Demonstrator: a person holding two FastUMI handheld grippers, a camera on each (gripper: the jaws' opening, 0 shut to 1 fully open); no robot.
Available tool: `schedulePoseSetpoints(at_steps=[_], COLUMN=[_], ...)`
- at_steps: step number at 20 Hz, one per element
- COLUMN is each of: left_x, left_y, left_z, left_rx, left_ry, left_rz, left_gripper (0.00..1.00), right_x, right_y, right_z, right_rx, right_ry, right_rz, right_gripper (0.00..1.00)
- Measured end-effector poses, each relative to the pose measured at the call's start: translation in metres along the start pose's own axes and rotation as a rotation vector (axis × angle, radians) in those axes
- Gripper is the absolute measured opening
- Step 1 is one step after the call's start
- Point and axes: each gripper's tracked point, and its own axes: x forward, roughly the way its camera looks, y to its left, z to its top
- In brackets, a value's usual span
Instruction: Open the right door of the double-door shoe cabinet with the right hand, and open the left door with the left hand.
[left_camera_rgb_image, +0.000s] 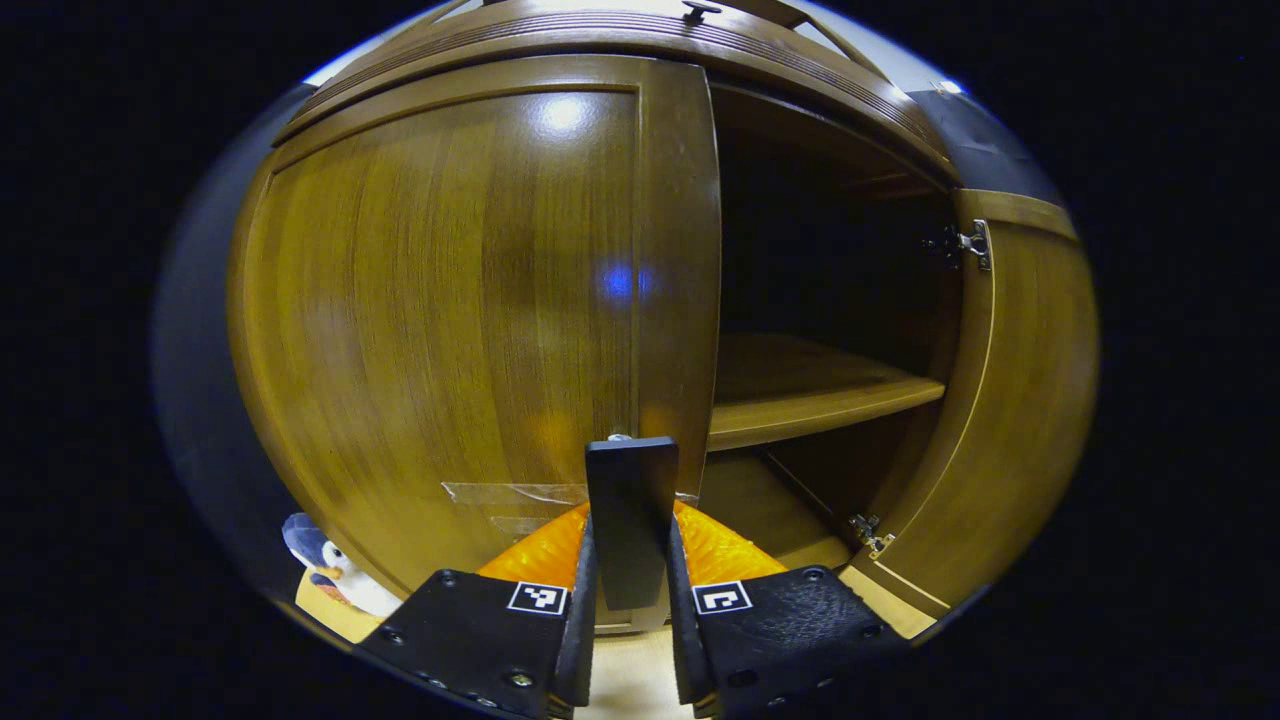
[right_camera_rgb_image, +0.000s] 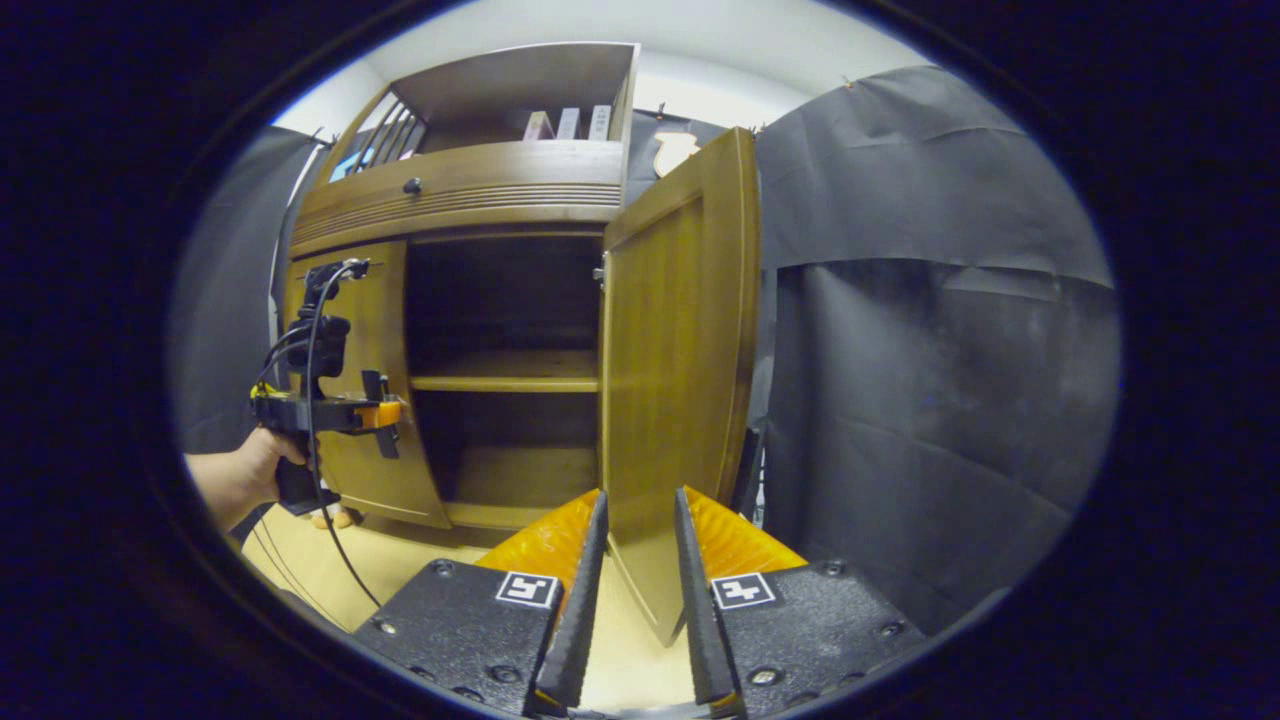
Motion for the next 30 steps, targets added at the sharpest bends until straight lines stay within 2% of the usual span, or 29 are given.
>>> schedulePoseSetpoints(at_steps=[1, 2, 3, 4, 5, 6, 8, 9, 10, 11, 13, 15, 16, 18, 19, 20, 21, 22, 25, 26, 30], left_x=[0.0, -0.001, -0.001, -0.003, -0.006, -0.009, -0.015, -0.017, -0.02, -0.024, -0.034, -0.044, -0.05, -0.064, -0.073, -0.08, -0.087, -0.093, -0.108, -0.113, -0.134], left_y=[0.001, 0.0, 0.001, 0.0, -0.003, -0.003, -0.001, -0.002, -0.002, -0.001, 0.0, 0.001, 0.002, 0.005, 0.007, 0.01, 0.012, 0.014, 0.02, 0.022, 0.035], left_z=[-0.001, -0.001, -0.002, -0.001, -0.001, -0.002, -0.005, -0.005, -0.005, -0.007, -0.009, -0.012, -0.013, -0.017, -0.019, -0.02, -0.022, -0.023, -0.028, -0.029, -0.034], left_rx=[-0.003, 0.0, 0.002, 0.001, -0.01, -0.011, 0.001, 0.001, -0.001, 0.003, 0.021, 0.025, 0.025, 0.046, 0.055, 0.063, 0.066, 0.062, 0.047, 0.044, 0.024], left_ry=[0.005, 0.011, 0.011, 0.008, 0.005, -0.003, -0.012, -0.013, -0.014, -0.016, -0.024, -0.029, -0.032, -0.038, -0.043, -0.049, -0.051, -0.052, -0.053, -0.054, -0.06], left_rz=[0.003, 0.006, 0.002, -0.008, -0.011, -0.014, -0.013, -0.009, -0.002, 0.005, 0.013, 0.017, 0.02, 0.038, 0.05, 0.06, 0.068, 0.072, 0.087, 0.094, 0.124], left_gripper=[0.31, 0.31, 0.4, 0.4, 0.31, 0.24, 0.24, 0.33, 0.33, 0.24, 0.24, 0.24, 0.24, 0.24, 0.24, 0.33, 0.24, 0.24, 0.24, 0.24, 0.24], right_x=[-0.001, -0.001, 0.0, -0.001, -0.001, -0.001, -0.001, 0.0, 0.0, 0.0, 0.003, 0.006, 0.009, 0.015, 0.017, 0.021, 0.021, 0.022, 0.024, 0.026, 0.032], right_y=[0.001, 0.003, 0.003, 0.004, 0.005, 0.004, 0.005, 0.007, 0.007, 0.009, 0.011, 0.016, 0.019, 0.028, 0.033, 0.036, 0.04, 0.045, 0.059, 0.061, 0.076], right_z=[-0.001, -0.001, 0.0, -0.001, -0.001, -0.002, -0.003, -0.003, -0.004, -0.005, -0.008, -0.011, -0.011, -0.009, -0.008, -0.008, -0.009, -0.008, -0.001, 0.002, 0.003], right_rx=[-0.007, -0.014, -0.018, -0.021, -0.022, -0.025, -0.032, -0.035, -0.04, -0.042, -0.048, -0.063, -0.075, -0.1, -0.11, -0.12, -0.125, -0.128, -0.149, -0.157, -0.173], right_ry=[0.001, 0.001, 0.001, 0.0, -0.002, -0.002, 0.001, -0.001, -0.002, -0.004, -0.005, 0.0, -0.002, -0.015, -0.02, -0.023, -0.023, -0.025, -0.052, -0.062, -0.07], right_rz=[0.007, 0.012, 0.014, 0.02, 0.024, 0.033, 0.045, 0.053, 0.061, 0.073, 0.088, 0.105, 0.12, 0.15, 0.167, 0.179, 0.193, 0.211, 0.26, 0.274, 0.328], right_gripper=[0.48, 0.43, 0.43, 0.43, 0.48, 0.43, 0.43, 0.43, 0.43, 0.43, 0.44, 0.51, 0.59, 0.63, 0.7, 0.82, 0.87, 0.9, 0.91, 0.84, 0.84])
